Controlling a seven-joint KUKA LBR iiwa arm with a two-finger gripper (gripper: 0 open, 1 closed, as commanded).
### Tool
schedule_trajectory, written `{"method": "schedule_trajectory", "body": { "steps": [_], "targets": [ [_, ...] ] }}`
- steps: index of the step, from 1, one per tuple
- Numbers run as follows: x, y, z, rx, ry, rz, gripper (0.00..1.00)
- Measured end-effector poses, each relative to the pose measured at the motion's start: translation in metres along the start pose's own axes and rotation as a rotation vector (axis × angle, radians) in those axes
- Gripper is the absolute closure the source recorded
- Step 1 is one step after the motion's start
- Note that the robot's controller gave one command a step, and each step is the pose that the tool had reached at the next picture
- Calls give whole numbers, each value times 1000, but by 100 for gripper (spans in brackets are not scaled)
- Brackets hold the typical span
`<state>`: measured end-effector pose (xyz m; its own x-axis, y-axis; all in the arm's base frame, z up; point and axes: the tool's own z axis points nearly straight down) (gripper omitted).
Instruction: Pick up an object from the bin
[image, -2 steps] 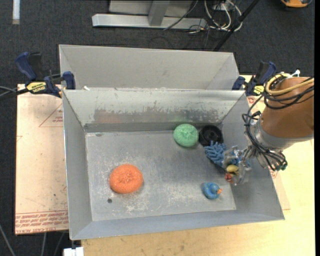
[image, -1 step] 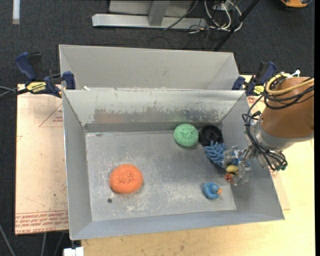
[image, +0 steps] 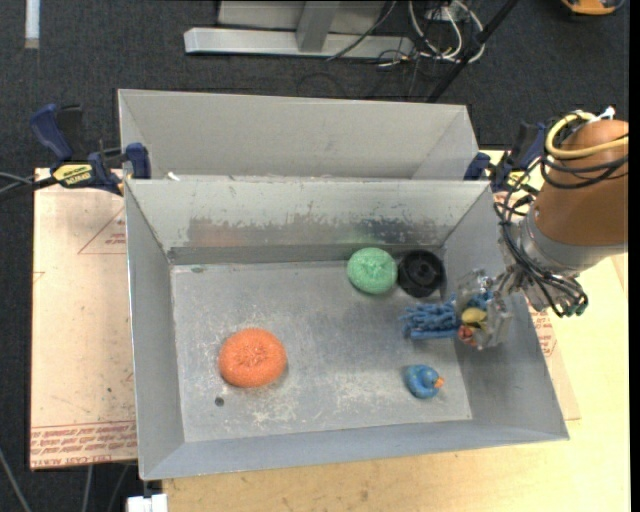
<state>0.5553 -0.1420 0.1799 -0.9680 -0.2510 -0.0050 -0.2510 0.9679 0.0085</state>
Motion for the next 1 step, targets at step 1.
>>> {"method": "schedule_trajectory", "body": {
  "steps": [1],
  "targets": [
    [9,-6,-65,0,-1,7,100]
  ]
}}
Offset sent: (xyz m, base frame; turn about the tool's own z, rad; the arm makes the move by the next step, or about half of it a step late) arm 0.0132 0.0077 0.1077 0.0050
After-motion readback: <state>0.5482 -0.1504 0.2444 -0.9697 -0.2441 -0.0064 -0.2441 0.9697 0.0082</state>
